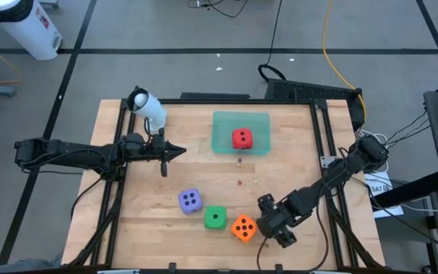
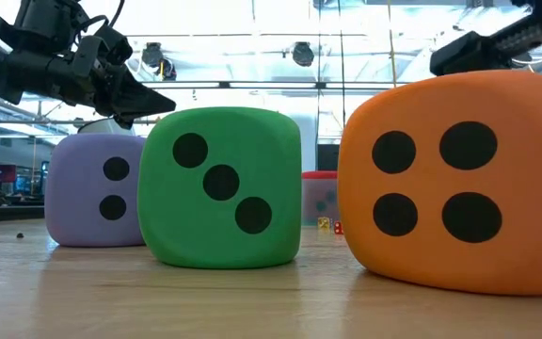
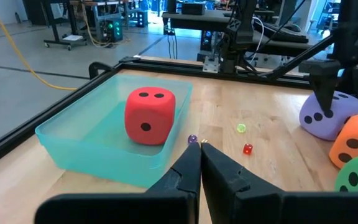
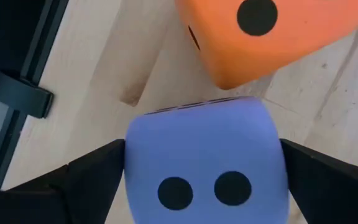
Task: Pick & Place Dice
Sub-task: Put the right large purple die into the blue bin
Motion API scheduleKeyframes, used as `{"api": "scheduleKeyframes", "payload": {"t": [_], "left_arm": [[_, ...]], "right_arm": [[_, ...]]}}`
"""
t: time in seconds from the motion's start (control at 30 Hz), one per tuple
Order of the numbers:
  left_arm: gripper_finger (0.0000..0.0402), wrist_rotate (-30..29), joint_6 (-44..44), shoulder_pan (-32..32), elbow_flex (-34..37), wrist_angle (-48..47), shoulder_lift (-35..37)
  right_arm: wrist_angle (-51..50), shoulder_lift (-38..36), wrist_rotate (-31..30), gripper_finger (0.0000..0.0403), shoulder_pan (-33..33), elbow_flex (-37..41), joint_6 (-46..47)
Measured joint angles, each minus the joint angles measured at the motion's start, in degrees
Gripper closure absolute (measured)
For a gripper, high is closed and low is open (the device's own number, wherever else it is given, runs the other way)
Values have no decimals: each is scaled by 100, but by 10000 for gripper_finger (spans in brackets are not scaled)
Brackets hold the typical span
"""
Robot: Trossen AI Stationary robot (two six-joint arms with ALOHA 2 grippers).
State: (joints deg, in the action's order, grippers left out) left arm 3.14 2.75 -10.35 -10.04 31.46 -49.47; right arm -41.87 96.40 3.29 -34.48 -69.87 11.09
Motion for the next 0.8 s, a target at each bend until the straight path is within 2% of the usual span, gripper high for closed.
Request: {"api": "scheduleKeyframes", "payload": {"t": [0.57,0.8], "left_arm": [[378,0,-1,0,0,4,0],[378,0,19,0,0,4,0]], "right_arm": [[382,-66,176,14,370,520,239],[308,-782,59,36,738,547,347]]}}
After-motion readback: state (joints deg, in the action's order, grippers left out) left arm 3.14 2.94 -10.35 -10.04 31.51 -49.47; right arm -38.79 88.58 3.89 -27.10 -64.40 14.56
